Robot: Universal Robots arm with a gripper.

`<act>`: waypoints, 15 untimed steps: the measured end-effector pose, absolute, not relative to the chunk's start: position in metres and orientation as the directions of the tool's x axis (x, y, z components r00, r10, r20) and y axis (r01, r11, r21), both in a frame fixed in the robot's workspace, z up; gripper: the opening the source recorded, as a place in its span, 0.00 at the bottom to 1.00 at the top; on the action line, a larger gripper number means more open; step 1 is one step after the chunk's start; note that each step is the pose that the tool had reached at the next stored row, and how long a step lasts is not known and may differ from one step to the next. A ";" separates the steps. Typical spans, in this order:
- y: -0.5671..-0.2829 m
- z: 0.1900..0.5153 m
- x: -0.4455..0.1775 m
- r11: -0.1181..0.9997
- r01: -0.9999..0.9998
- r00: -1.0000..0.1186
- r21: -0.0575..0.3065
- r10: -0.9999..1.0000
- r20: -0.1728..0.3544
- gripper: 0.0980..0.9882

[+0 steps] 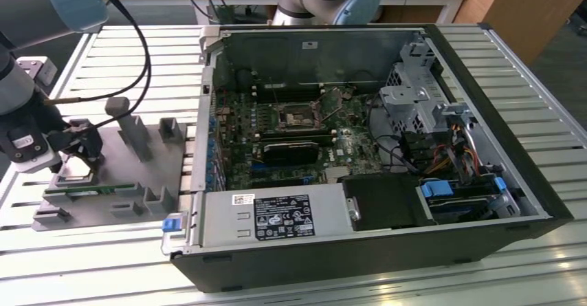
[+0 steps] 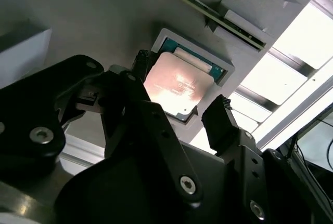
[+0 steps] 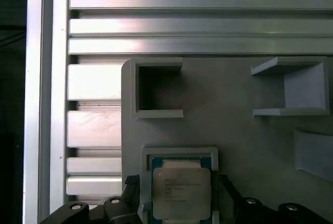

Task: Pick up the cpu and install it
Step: 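Pick up the cpu and move it towards the insertion slot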

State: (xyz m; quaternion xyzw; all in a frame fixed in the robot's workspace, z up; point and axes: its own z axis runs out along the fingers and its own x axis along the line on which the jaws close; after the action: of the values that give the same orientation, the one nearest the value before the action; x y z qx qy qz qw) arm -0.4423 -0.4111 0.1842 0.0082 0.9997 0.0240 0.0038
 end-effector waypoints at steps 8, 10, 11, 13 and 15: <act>-0.411 0.184 -0.442 0.999 0.012 -1.000 0.048 0.012 -0.007 0.54; -0.411 0.183 -0.442 0.999 0.012 -1.000 0.048 0.012 -0.007 0.54; -0.411 0.184 -0.442 0.999 0.012 -1.000 0.048 0.012 -0.007 0.54; -0.411 0.185 -0.442 0.999 0.012 -1.000 0.048 0.012 -0.007 0.55; -0.411 0.185 -0.442 0.999 0.012 -1.000 0.048 0.012 -0.007 0.62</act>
State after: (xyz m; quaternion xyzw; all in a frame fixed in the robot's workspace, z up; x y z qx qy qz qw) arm -0.4419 -0.4111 0.1851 0.0060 0.9997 0.0241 0.0038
